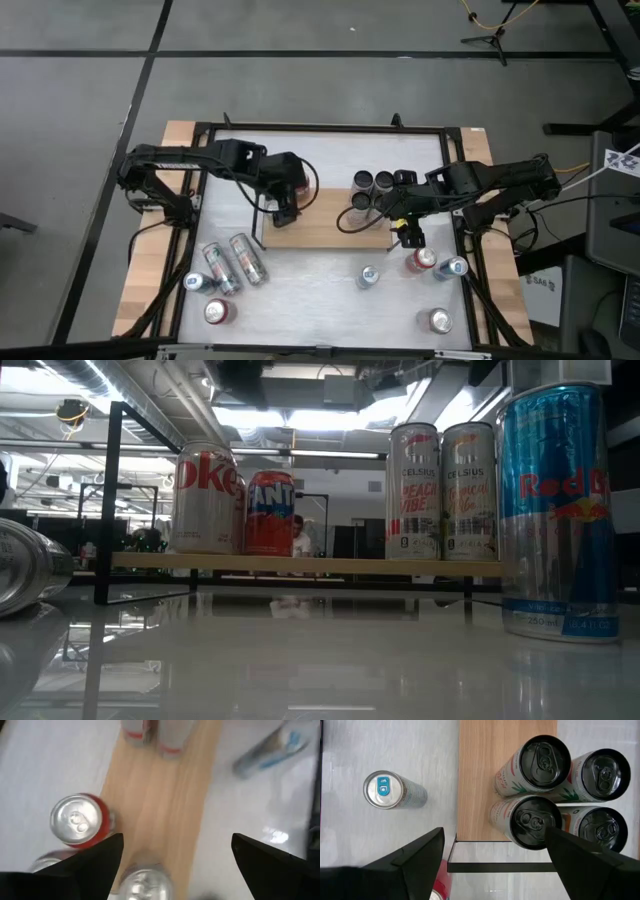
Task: Place canned beverage on shelf
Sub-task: Put the left silver-red soda can on the shelf aligned with the other silver-red soda can
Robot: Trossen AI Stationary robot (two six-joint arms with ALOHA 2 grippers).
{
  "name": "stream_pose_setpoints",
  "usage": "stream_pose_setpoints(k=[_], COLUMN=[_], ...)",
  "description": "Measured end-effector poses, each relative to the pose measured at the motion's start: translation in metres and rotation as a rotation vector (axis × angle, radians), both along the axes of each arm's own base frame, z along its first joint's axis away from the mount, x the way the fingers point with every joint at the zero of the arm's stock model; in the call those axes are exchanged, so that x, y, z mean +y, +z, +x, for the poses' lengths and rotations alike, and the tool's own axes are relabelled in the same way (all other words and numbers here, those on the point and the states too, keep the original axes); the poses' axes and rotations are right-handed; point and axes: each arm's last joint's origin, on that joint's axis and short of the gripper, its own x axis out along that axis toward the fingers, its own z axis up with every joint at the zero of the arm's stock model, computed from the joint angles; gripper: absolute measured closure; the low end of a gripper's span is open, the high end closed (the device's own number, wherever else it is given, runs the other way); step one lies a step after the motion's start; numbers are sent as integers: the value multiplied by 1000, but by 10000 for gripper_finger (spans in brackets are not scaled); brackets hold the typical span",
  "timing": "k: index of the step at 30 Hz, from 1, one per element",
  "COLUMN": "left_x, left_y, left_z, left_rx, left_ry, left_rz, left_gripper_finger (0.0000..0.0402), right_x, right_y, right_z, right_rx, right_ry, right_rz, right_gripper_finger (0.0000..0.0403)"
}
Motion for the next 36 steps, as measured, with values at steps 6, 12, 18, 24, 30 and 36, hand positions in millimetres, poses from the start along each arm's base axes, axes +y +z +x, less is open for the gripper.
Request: stream_pose_setpoints(k=[6, 12, 18, 24, 30, 36], left_x=[-24, -67, -100, -111, -108, -98], left_y=[12, 10, -6, -39, -64, -84], left_z=[-2, -7, -11, -12, -11, -11], left_rx=[-24, 0, 29, 104, 138, 163], left_ry=[43, -101, -102, -50, -30, 19], left_rz=[-187, -193, -151, -147, -121, -60], left_gripper_finger=[39, 39, 39, 39, 39, 39], right_x=[1, 15, 30, 41, 47, 49], right_y=[0, 0, 2, 4, 7, 9], right_z=[0, -3, -3, -4, -1, 3], right_rx=[-1, -12, -61, -100, -143, -188], right_ry=[-21, 9, 68, 108, 126, 134], right_rz=[10, 24, 42, 58, 83, 117], right_gripper_finger=[62, 62, 62, 62, 62, 62])
